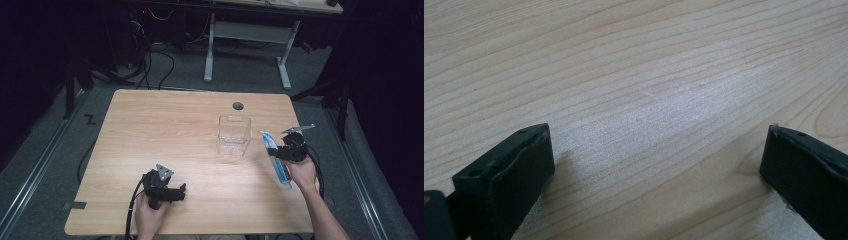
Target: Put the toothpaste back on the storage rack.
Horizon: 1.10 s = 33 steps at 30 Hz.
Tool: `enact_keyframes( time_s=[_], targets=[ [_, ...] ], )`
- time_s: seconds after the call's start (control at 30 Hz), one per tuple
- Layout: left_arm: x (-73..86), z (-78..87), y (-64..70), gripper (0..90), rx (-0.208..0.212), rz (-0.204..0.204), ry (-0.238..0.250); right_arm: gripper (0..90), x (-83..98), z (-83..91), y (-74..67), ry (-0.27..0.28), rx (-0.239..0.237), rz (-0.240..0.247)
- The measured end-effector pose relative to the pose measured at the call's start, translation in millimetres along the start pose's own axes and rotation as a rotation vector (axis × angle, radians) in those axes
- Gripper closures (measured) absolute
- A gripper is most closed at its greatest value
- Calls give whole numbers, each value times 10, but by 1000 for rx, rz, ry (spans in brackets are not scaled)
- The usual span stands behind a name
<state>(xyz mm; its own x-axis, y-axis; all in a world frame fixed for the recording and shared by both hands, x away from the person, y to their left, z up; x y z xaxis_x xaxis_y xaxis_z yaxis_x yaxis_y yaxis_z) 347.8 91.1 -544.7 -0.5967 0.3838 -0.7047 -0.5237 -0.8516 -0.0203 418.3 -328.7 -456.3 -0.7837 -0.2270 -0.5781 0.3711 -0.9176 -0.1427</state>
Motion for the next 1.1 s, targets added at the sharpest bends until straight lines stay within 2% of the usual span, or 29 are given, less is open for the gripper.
enact_keyframes(
  time_s=[0.2,0.5,0.6,0.8,1.1],
  targets=[
    [0,0,0,11,0,0,0,720,-12,58,-19,43,-19,-16],
    [-1,0,-1,11,2,-2,0,719,-49,189,-54,75,-29,-10],
    [-1,-1,-1,11,2,-2,0,719,-77,244,-90,80,-22,14],
    [-1,-1,0,11,3,-2,0,719,-93,280,-103,112,-34,12],
    [-1,0,-1,11,2,-2,0,719,-114,303,-129,131,-43,19]
  ],
)
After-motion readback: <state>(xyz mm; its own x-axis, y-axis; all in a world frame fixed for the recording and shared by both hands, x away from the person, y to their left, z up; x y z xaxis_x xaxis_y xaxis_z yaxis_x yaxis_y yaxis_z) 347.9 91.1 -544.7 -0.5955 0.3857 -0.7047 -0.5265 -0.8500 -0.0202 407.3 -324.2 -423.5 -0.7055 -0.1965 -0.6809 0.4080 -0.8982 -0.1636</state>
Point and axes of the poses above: each handheld gripper's, and its own axes: z roughly backward along the jaws, x roughly out of its underside, y roughly to its right, the point moved 1 cm from there along -z, roughly forward along the jaws, and after that the axes turned 3 degrees about -z, right-handed, at the moved point
